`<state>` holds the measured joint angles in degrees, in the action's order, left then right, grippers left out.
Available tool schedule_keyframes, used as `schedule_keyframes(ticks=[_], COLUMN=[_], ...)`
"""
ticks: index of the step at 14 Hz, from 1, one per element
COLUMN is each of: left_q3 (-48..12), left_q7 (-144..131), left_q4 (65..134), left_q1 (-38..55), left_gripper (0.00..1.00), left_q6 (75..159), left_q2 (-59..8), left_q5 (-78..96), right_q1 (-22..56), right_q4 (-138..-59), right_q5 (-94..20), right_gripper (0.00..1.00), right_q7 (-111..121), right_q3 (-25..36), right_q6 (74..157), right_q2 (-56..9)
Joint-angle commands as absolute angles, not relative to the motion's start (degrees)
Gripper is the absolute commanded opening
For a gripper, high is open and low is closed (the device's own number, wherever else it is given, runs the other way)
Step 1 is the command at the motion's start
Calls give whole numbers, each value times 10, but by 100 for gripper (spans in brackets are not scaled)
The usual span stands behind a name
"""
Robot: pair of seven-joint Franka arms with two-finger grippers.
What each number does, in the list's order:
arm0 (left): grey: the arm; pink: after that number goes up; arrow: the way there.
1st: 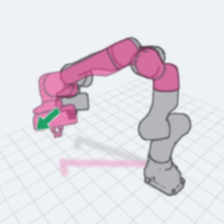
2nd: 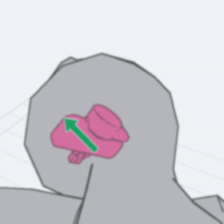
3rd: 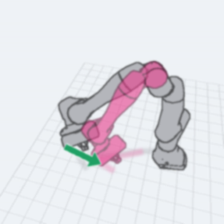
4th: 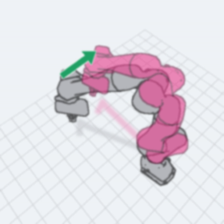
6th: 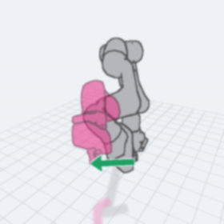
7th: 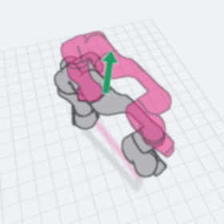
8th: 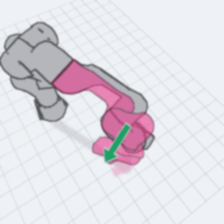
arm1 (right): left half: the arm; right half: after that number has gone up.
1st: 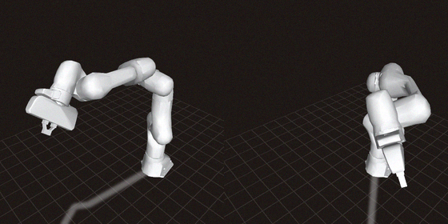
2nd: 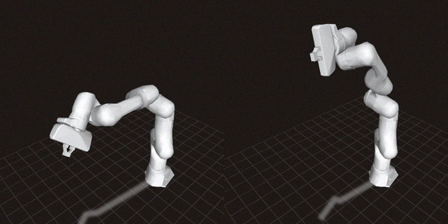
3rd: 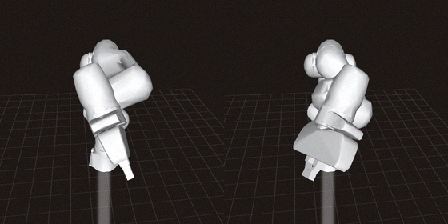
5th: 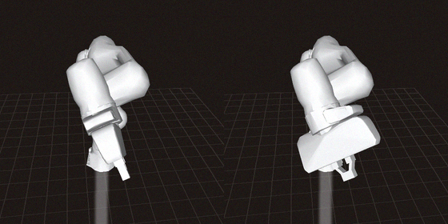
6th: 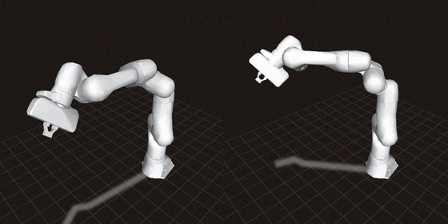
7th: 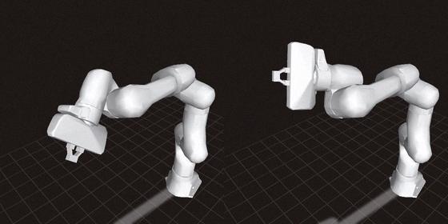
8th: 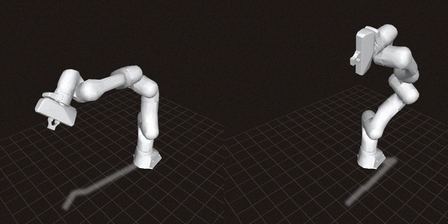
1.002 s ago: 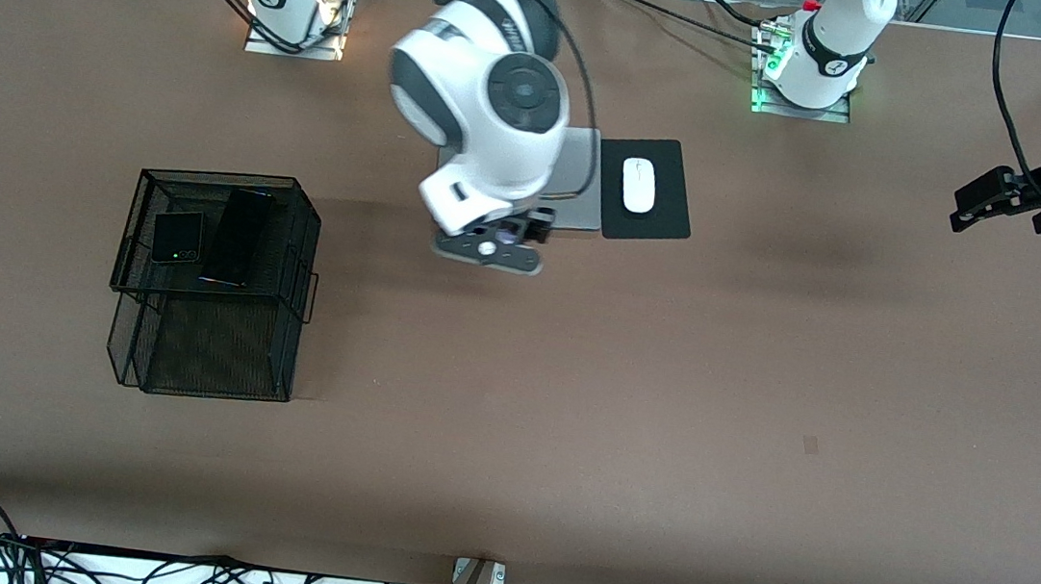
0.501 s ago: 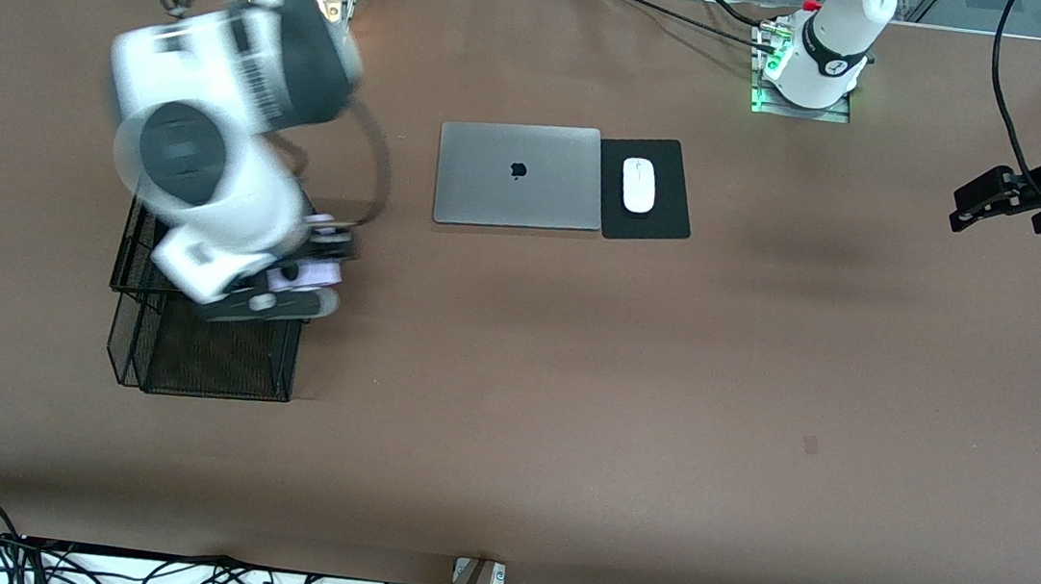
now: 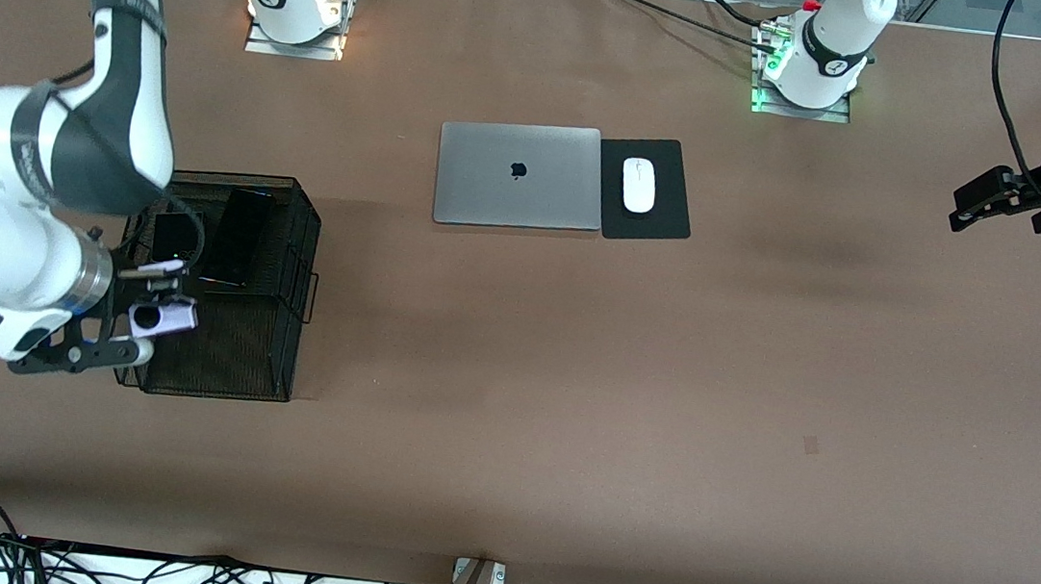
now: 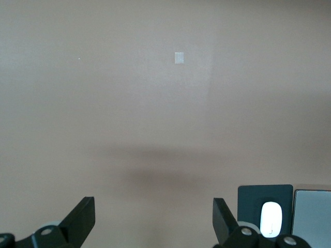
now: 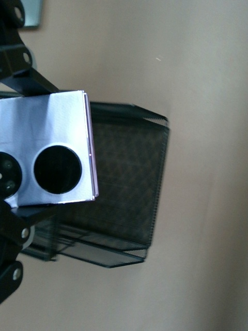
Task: Place phones with both arms
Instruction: 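Carry the white flip phone to the mesh basket with the right gripper, then lower the white phone into the basket and open the right gripper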
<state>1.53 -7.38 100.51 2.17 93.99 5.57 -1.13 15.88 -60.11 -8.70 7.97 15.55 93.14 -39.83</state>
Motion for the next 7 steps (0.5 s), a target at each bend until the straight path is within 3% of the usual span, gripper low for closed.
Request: schedule_keyframes(ticks=[1, 4, 7], left_q3=[18, 18, 18], left_q7=[-59, -58, -59], left_q4=[990, 990, 990], left_q1=[23, 23, 23], left_gripper=[100, 100, 100], left_q6=[925, 925, 925], left_q2=[51, 51, 51], left_q5=[-1, -1, -1], right_q1=[152, 152, 153], right_q4=[-595, -598, -655], right_q5=[-106, -105, -106], right_gripper=[0, 0, 0], right_q7=[63, 19, 19], right_q3=[163, 162, 162], right_q6=[975, 994, 1050], right_q2=[-434, -466, -475])
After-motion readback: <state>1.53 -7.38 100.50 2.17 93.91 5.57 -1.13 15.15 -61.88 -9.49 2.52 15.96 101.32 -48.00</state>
